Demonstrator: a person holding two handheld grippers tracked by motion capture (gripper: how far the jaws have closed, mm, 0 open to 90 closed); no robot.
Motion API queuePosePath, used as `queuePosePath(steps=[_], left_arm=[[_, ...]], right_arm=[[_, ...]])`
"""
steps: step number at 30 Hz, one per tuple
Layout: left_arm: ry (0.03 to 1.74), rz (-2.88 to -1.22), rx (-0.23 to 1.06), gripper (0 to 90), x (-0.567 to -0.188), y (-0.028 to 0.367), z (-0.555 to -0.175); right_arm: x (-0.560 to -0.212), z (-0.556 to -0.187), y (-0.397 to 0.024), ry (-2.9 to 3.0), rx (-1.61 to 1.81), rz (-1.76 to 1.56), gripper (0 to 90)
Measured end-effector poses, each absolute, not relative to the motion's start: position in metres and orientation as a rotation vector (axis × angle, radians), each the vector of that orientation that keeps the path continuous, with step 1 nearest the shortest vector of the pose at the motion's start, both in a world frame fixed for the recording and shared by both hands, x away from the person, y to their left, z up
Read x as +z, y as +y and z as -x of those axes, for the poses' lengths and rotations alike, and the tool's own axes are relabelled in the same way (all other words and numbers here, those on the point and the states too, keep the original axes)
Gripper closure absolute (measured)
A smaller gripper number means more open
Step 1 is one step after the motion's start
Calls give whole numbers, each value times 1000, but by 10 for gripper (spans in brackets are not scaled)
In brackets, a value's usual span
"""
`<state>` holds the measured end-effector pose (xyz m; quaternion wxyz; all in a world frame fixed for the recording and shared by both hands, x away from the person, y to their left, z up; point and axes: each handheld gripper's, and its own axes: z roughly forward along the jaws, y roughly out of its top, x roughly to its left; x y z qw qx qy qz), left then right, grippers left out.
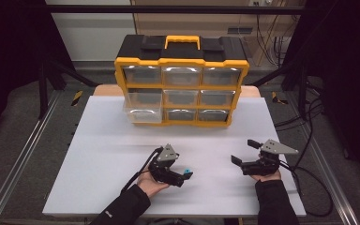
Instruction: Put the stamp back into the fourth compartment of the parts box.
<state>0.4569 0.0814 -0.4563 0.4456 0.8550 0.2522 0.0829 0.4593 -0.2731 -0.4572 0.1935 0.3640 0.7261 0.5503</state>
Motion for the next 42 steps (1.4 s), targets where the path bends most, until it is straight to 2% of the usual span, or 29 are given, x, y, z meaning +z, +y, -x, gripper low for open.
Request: queuePosePath(steps=[21,42], left_arm=[[602,-2171,127,485,-464,74,-456],[599,-2199,127,669,-466,72,-455]], right_arm=[[-457,-459,-273,2037,1545,-1022,2],[-457,-459,-273,2036,1548,-1018,2]])
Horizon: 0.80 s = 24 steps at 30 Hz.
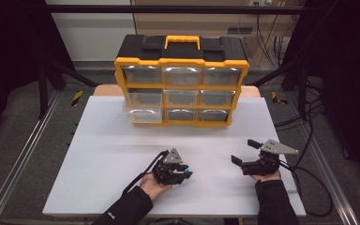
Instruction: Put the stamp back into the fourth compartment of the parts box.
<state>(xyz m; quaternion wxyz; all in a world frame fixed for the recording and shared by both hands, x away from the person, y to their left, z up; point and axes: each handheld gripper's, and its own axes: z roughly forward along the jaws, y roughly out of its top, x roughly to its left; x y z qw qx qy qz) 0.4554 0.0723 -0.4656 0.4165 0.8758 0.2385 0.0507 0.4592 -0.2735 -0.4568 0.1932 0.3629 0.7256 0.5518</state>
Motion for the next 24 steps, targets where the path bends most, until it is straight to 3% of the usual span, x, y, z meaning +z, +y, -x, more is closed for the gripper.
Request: queuePosePath(steps=[24], left_arm=[[597,-2209,152,714,-464,74,-455]], right_arm=[[-457,-459,-273,2038,1545,-1020,2]])
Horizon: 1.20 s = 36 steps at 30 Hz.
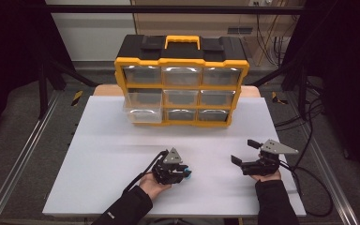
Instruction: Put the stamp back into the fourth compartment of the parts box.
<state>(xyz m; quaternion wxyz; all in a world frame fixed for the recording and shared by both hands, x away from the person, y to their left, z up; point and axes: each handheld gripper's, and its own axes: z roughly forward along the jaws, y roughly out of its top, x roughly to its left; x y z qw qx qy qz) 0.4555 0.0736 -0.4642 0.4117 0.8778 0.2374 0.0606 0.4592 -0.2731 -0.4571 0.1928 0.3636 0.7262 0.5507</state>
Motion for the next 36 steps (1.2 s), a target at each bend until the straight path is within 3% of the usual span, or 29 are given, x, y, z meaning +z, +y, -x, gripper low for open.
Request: queuePosePath(steps=[36], left_arm=[[615,-2143,184,716,-440,90,-456]], right_arm=[[-457,-459,-273,2040,1548,-1018,3]])
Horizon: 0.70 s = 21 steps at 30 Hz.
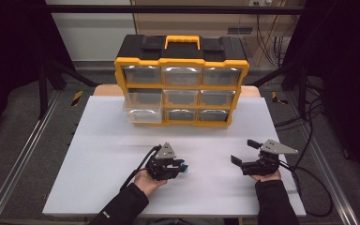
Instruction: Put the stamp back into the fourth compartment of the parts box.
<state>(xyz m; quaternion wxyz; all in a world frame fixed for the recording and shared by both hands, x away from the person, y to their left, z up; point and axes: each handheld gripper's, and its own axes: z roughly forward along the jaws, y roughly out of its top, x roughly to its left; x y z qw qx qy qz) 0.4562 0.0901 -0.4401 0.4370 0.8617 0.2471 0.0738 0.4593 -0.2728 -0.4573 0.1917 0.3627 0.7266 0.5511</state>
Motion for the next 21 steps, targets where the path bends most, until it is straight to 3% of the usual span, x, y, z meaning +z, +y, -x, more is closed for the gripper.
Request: queuePosePath(steps=[21], left_arm=[[662,-2081,222,717,-420,113,-460]], right_arm=[[-457,-459,-273,2042,1548,-1021,3]])
